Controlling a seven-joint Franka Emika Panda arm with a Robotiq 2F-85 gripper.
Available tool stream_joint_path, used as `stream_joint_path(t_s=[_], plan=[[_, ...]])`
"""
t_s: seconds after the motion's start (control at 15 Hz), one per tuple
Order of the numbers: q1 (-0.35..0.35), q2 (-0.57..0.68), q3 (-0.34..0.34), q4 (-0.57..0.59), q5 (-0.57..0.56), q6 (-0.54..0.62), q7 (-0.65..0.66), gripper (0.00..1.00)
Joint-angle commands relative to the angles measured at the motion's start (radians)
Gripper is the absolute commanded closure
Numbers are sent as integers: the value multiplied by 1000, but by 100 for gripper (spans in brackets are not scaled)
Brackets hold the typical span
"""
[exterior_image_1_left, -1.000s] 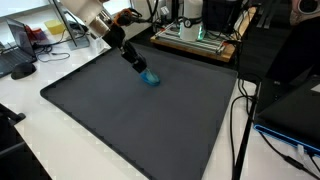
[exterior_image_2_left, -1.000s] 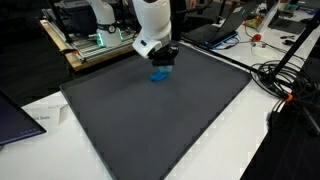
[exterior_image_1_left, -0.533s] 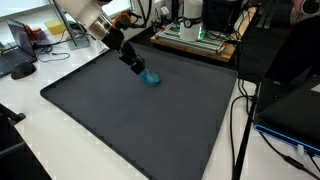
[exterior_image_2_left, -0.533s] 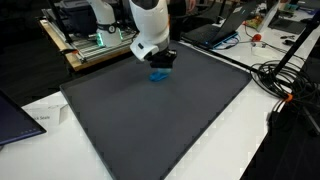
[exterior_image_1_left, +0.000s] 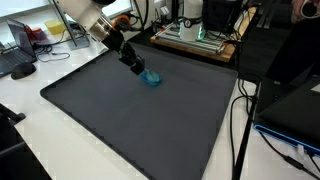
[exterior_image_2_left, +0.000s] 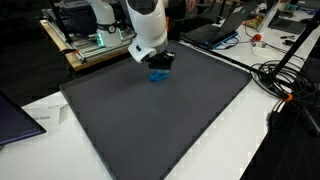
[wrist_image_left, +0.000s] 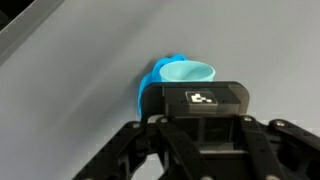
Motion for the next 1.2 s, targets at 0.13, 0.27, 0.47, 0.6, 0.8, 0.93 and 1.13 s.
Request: stream_joint_path(t_s=[0.13, 0.27, 0.47, 0.6, 0.8, 0.93, 1.13], plan=[[17, 101, -40, -18, -111, 81, 11, 79], [18, 107, -44, -16, -114, 88, 17, 79], [18, 116, -49, -15, -113, 100, 24, 79], [17, 121, -51, -14, -114, 104, 26, 79], [16, 126, -54, -13, -114, 109, 27, 79], [16, 129, -56, -11, -113, 112, 29, 79], [15, 135, -59, -8, -112, 118, 32, 79]])
